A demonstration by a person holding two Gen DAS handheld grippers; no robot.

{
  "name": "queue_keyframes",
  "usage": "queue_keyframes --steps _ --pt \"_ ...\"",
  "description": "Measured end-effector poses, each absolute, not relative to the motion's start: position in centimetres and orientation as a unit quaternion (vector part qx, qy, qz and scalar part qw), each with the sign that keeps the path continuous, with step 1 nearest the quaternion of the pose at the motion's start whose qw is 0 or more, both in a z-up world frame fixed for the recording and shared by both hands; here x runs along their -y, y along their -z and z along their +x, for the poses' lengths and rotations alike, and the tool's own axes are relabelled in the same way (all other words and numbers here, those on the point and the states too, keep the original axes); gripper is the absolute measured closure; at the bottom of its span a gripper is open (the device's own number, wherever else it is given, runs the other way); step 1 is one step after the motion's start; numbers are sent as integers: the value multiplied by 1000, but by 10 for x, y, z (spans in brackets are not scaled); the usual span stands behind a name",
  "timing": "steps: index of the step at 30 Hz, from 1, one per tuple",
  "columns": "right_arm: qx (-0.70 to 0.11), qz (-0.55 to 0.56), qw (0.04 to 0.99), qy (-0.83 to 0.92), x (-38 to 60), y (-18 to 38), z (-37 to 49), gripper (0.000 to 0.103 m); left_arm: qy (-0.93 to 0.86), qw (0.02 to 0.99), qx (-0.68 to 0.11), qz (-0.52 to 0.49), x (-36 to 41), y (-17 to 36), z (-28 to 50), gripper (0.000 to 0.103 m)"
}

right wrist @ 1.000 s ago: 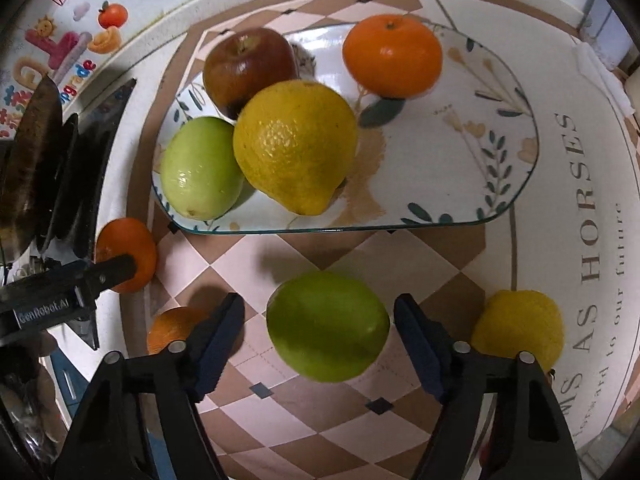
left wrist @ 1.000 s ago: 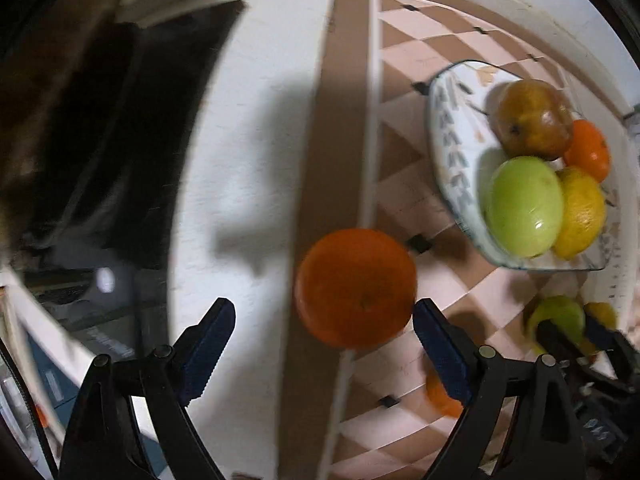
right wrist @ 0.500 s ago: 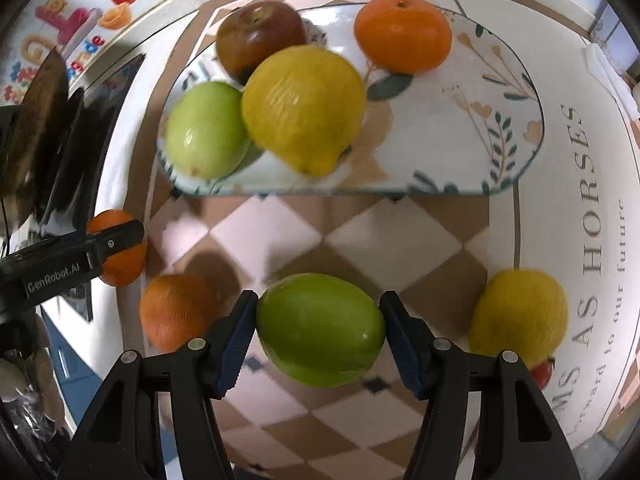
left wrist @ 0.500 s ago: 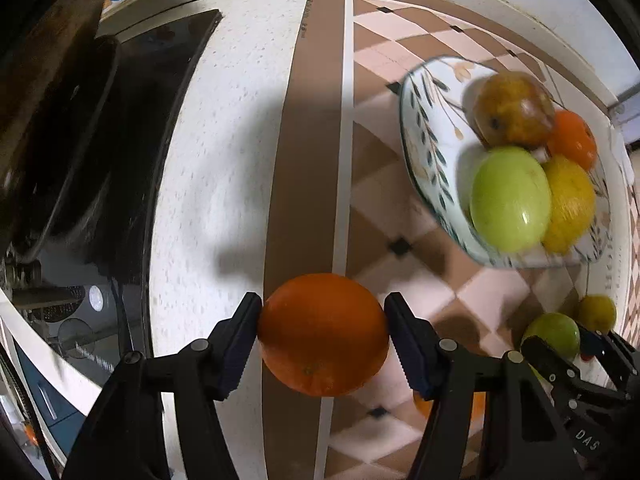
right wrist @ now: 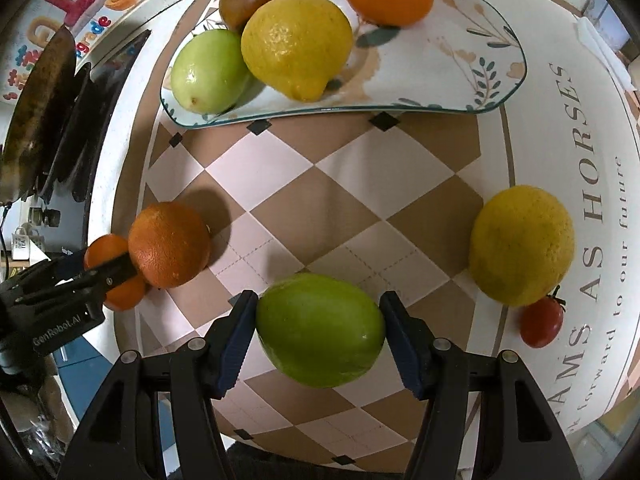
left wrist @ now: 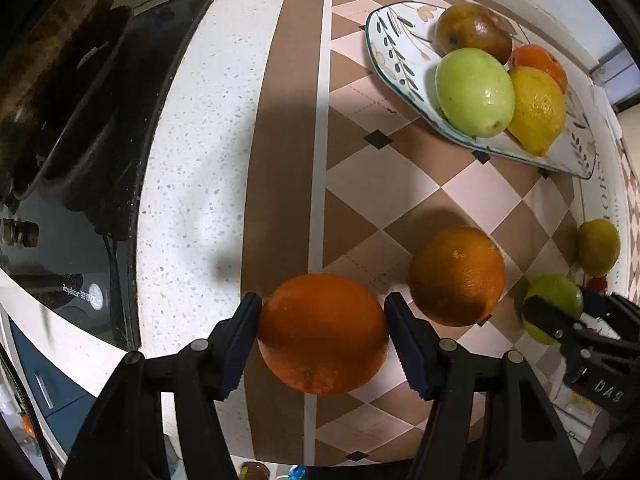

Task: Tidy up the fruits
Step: 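Carry the orange and green apple onto the plate and open both grippers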

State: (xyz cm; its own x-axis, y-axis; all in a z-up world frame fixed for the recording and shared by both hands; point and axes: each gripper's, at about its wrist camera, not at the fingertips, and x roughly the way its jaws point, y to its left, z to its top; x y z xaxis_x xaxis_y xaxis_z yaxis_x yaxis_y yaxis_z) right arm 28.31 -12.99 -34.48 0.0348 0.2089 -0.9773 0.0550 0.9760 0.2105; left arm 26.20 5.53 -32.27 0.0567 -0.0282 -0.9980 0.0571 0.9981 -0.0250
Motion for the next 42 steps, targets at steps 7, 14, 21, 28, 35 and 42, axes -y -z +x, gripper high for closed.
queue_keyframes --steps 7,14,21,28,35,42 --pt "-654 163 737 -55 161 304 292 38 52 748 -661 -11 -44 276 311 42" --pt "-615 205 761 -17 226 273 351 38 56 772 -633 -27 -27 236 387 42" --pt "-637 187 748 7 251 304 406 38 46 756 -653 -10 -8 259 465 42" --pt "-655 178 734 10 252 327 418 38 50 739 -672 1 8 282 490 42" --pt "-656 188 731 9 246 328 418 33 45 737 -674 20 11 281 499 42" --pt "-644 134 752 31 242 293 409 11 32 752 -659 4 -4 268 481 24"
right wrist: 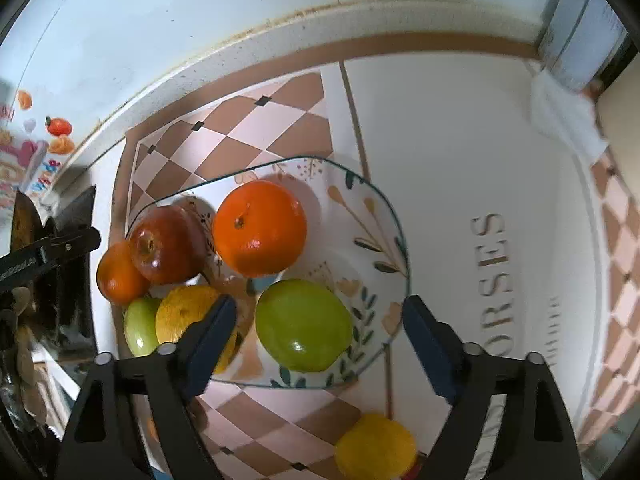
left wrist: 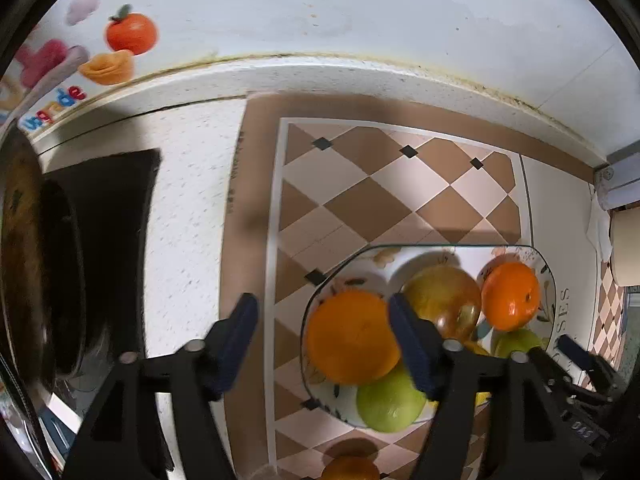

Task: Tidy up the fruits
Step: 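Carry the orange and green apple onto the plate and open both grippers, then raise both tools away from the plate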

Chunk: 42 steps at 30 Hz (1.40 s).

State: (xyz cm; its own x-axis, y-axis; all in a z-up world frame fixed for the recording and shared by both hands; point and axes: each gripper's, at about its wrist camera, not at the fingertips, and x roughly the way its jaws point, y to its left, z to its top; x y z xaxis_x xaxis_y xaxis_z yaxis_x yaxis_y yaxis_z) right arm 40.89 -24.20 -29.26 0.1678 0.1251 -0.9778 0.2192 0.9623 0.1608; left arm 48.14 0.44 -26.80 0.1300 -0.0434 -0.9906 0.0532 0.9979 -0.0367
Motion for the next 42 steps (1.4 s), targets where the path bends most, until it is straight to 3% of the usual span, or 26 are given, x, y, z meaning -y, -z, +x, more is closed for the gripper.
queue_keyframes --steps 2,3,14,42 --pt "-642 114 757 39 238 282 403 10 25 754 -656 8 -6 265 472 14" --pt "-642 107 758 41 237 279 400 10 22 756 -654 8 -7 263 463 13" --pt "-624 51 779 44 217 236 344 8 30 778 -627 8 -7 236 385 13" --pt "-499 47 864 38 192 89 182 8 49 878 -476 20 1 105 220 13"
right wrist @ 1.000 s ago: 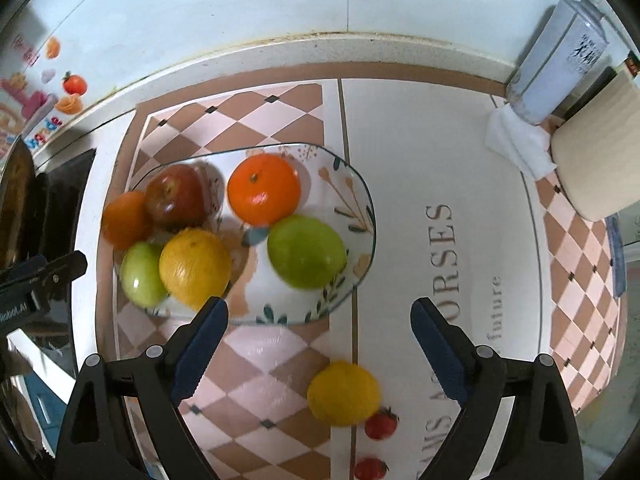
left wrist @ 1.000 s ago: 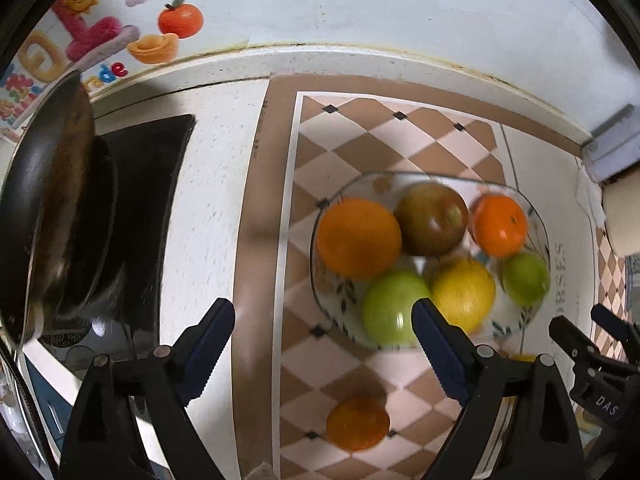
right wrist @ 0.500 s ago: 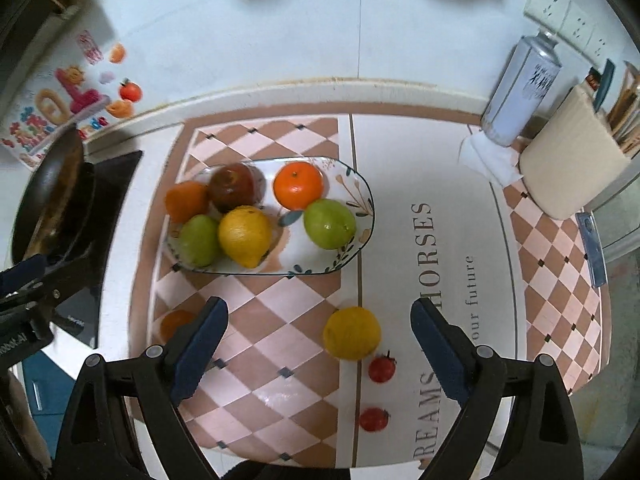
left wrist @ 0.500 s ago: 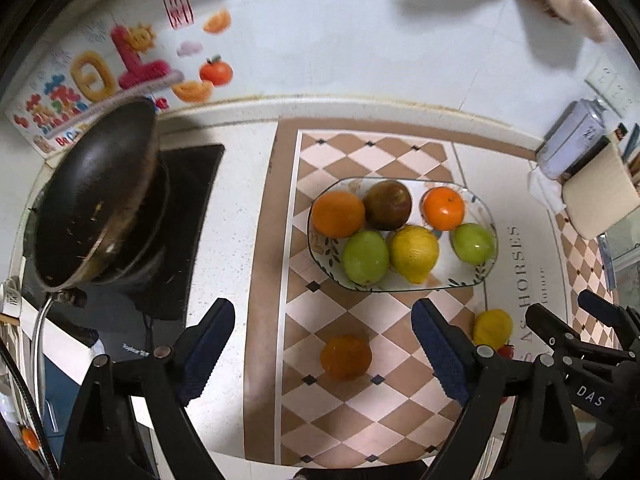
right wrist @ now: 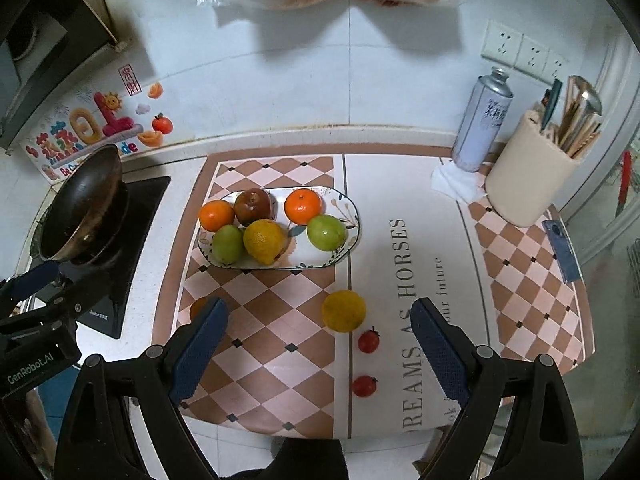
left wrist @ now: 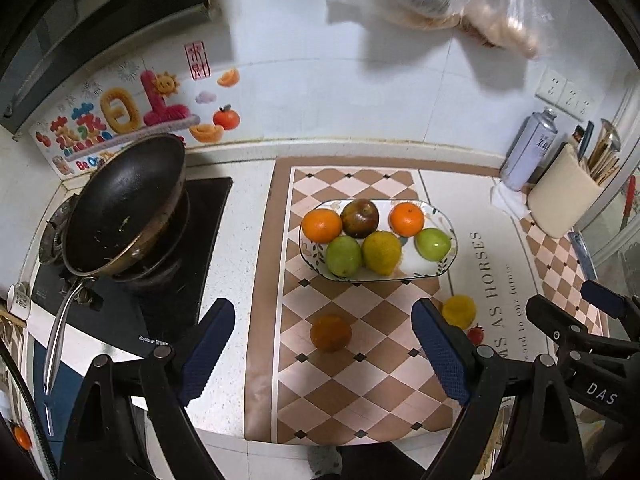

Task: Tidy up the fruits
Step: 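Raise both tools away from the plate, then grasp the mandarin with the left gripper while the right grasps the yellow lemon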

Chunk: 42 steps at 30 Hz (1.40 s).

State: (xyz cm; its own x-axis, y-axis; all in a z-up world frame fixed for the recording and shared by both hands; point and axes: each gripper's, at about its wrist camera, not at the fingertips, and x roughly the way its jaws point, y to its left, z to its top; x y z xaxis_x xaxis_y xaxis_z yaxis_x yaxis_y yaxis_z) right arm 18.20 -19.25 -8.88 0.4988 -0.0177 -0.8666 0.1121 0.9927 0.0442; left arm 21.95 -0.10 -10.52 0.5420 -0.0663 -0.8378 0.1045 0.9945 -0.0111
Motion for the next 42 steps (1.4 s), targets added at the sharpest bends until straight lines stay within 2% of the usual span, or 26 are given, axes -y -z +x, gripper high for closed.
queue_keyframes --steps 10,17,19,20,32,38,42 --pt "-488 57 871 30 195 81 163 8 37 895 -445 17 2 90 195 13" --pt "-512 110 851 30 225 113 182 8 36 883 -468 5 1 105 207 13" --pt "-532 134 835 30 240 135 195 8 28 872 -488 10 1 118 218 10" --pt "-538 143 830 30 246 144 201 8 23 866 -499 14 1 126 225 0" --pt "-643 149 751 20 266 286 278 8 2 772 -636 -5 3 249 287 0" --pt "-669 139 730 8 261 321 295 10 2 735 -678 4 11 296 302 0" --pt "-680 136 720 0 259 334 302 18 4 721 -693 3 14 316 306 1"
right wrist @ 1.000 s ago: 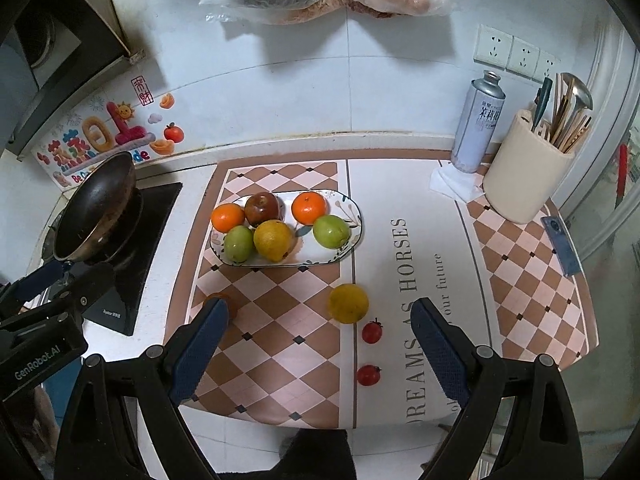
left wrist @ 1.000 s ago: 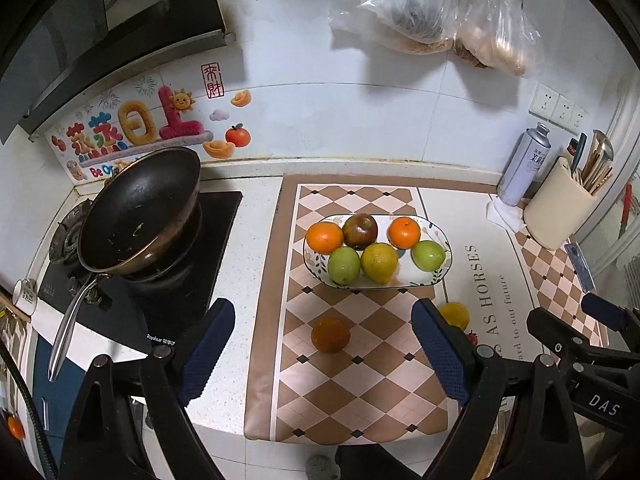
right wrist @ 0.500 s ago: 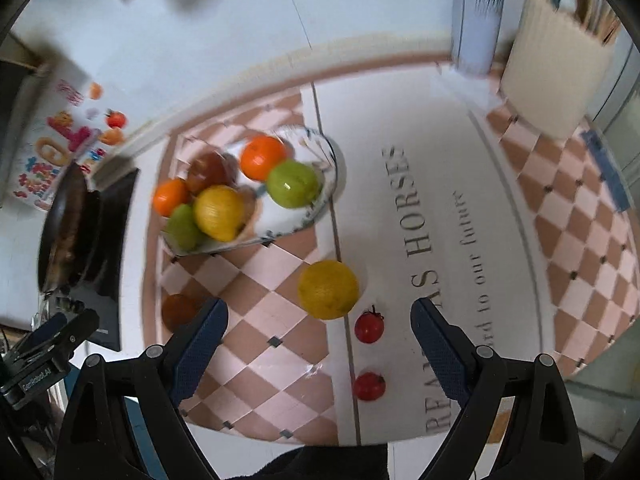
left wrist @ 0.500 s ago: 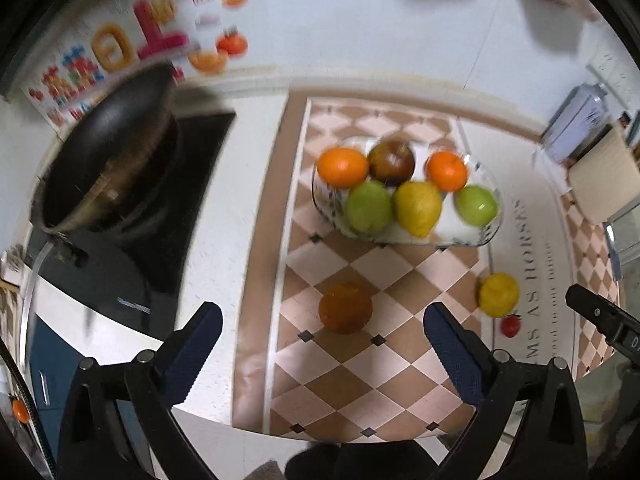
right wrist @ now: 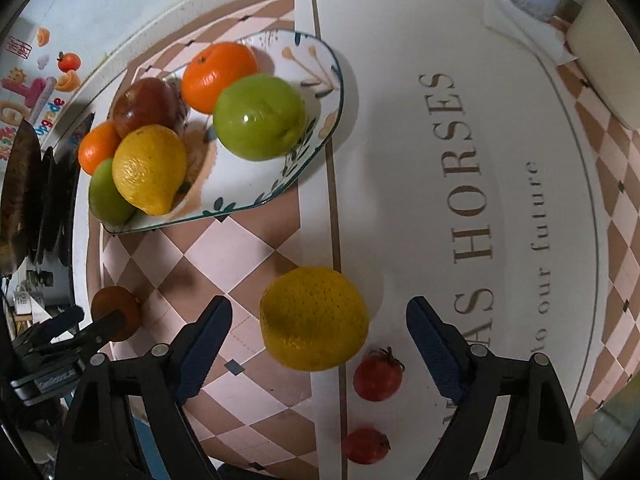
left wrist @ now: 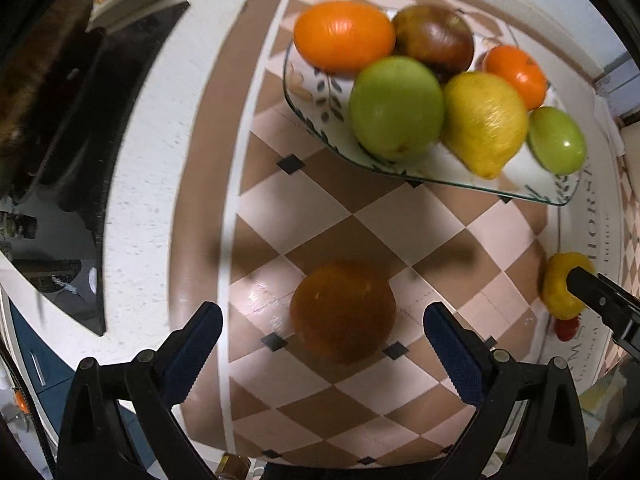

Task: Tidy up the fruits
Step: 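Grasp the mandarin with the left gripper while the right grasps the yellow lemon, then carry the mandarin and lemon onto the plate and open both grippers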

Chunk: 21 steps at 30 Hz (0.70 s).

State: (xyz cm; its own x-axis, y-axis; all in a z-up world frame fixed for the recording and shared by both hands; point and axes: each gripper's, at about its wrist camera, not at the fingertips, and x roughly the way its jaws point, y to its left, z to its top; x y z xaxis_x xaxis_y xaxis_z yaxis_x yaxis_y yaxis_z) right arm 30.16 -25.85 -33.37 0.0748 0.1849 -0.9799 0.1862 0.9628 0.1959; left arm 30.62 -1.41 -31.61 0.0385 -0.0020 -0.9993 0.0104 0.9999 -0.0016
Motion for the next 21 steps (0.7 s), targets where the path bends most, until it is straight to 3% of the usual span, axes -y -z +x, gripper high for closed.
queue_keyframes --steps 2,4,6,8,14,21 --pt "-685 133 716 -5 255 338 303 21 10 721 -693 1 16 321 307 6" --pt "-688 130 713 -11 252 340 303 25 16 723 -690 6 18 322 307 20" --pt "-691 130 711 -16 250 345 303 34 19 722 -691 9 20 325 306 42" --pt "-691 129 711 -16 248 347 304 40 25 720 -694 2 22 329 309 49" --pt "-682 135 718 -24 248 343 301 41 30 732 -681 2 28 321 302 50" --pt "-643 197 739 -39 279 298 317 41 108 749 -650 -76 64 253 304 50"
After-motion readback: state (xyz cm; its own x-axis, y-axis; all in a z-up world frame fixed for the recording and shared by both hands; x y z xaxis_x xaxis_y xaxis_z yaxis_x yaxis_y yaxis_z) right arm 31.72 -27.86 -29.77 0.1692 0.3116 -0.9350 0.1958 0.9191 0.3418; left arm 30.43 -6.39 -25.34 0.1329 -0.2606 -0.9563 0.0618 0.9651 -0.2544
